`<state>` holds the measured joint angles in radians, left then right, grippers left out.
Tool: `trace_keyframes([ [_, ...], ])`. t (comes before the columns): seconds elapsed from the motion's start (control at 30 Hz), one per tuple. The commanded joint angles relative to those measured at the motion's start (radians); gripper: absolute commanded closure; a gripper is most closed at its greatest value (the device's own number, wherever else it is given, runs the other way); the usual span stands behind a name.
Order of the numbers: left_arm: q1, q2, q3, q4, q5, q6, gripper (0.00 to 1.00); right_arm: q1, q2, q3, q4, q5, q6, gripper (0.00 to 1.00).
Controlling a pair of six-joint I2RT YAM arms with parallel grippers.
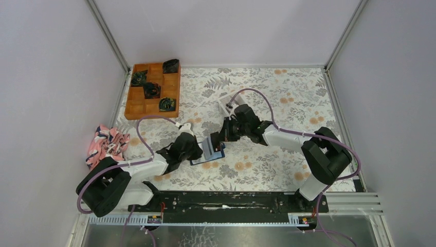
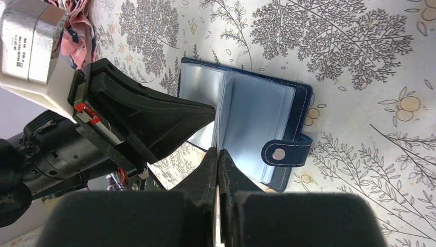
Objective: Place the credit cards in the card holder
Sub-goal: Turn over the card slot in the card holder.
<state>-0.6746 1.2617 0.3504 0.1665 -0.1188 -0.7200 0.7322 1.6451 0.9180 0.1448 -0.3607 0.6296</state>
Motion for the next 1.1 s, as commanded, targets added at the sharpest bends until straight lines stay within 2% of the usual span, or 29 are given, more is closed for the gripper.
trace_keyframes([
  [0.0, -0.011, -0.028, 0.032, -0.068, -0.054, -0.014, 0.94, 0.027, 0.013, 0.052, 0.052, -0.021, 0.015, 1.0],
  [0.43, -0.021, -0.161, 0.077, -0.198, -0.131, -0.059, 0.77, 0.064, 0.049, 0.09, 0.053, -0.011, 0.01, 1.0],
  [0.77, -0.021, -0.233, 0.048, -0.268, -0.176, -0.094, 0.76, 0.094, 0.083, 0.116, 0.055, -0.002, 0.003, 1.0],
  [1.07, -0.025, -0.276, 0.022, -0.313, -0.182, -0.115, 0.79, 0.121, 0.117, 0.146, 0.052, -0.002, -0.003, 1.0],
])
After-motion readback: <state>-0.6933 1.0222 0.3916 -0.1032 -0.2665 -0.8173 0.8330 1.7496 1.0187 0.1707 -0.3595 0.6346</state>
